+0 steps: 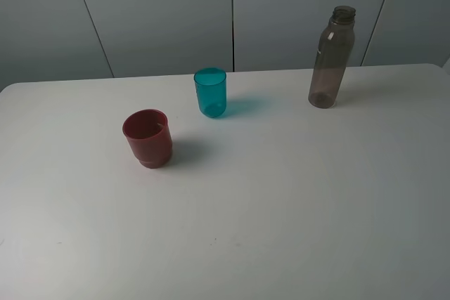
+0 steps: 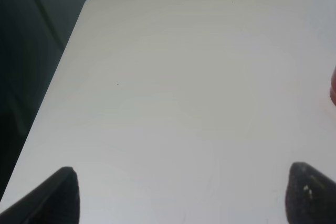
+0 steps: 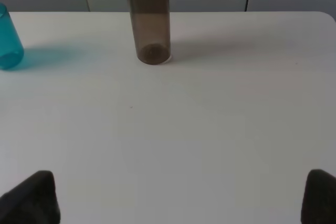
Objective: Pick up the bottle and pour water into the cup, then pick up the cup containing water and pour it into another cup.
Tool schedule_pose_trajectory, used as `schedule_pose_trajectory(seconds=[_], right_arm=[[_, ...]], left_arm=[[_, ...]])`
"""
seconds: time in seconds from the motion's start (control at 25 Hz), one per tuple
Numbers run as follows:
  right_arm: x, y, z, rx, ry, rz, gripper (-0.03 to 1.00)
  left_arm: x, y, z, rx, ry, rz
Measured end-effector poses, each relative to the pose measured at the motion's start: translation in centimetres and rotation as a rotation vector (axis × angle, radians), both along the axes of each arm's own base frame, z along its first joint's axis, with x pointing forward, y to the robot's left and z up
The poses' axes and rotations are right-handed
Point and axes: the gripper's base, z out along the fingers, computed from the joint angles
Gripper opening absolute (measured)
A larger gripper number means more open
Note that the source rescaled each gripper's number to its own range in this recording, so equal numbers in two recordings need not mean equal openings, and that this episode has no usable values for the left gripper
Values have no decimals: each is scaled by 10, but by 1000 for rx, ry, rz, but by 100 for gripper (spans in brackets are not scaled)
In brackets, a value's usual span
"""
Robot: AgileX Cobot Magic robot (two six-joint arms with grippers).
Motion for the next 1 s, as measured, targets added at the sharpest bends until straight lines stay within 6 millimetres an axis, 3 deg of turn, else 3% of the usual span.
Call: schedule_pose_trajectory(seconds=[1.0], right_arm=[[0,4,0,20,0,42,99]], left_arm=[[0,0,0,0,0,0]])
